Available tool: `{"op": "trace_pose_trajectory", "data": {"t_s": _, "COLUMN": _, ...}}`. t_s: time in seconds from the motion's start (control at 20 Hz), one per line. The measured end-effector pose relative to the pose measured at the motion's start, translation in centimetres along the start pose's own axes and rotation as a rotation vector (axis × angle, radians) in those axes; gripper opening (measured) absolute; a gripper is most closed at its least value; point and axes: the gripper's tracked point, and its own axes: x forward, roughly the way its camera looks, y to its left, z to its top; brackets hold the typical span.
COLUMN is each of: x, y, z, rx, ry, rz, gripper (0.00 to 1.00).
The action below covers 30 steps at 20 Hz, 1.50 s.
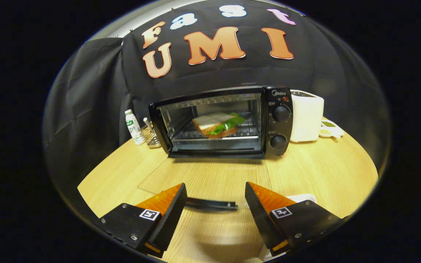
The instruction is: Open the toaster oven, put the food inside, and close the toaster oven door.
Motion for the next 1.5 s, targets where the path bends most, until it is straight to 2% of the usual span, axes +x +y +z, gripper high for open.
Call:
{"op": "trace_pose_trajectory", "data": {"t_s": 0.3, "x": -1.6, "y": 0.2, "z": -3.7, "rx": -0.049, "ry": 0.097, "rz": -0.006, "gripper": 0.95}}
{"op": "trace_pose_trajectory", "data": {"t_s": 0.55, "x": 0.1, "y": 1.4, "z": -5.6, "rx": -0.029, "ry": 0.182, "rz": 0.017, "gripper": 0.95}}
{"op": "trace_pose_trajectory", "data": {"t_s": 0.85, "x": 1.7, "y": 2.1, "z": -5.7, "rx": -0.067, "ry": 0.208, "rz": 0.012, "gripper": 0.95}}
{"op": "trace_pose_trajectory", "data": {"t_s": 1.25, "x": 1.3, "y": 3.0, "z": 0.2, "rx": -0.037, "ry": 0.124, "rz": 0.066, "gripper": 0.96}}
{"op": "trace_pose_trajectory", "data": {"t_s": 1.5, "x": 2.5, "y": 2.0, "z": 4.9, "rx": -0.061, "ry": 0.053, "rz": 0.039, "gripper": 0.96}}
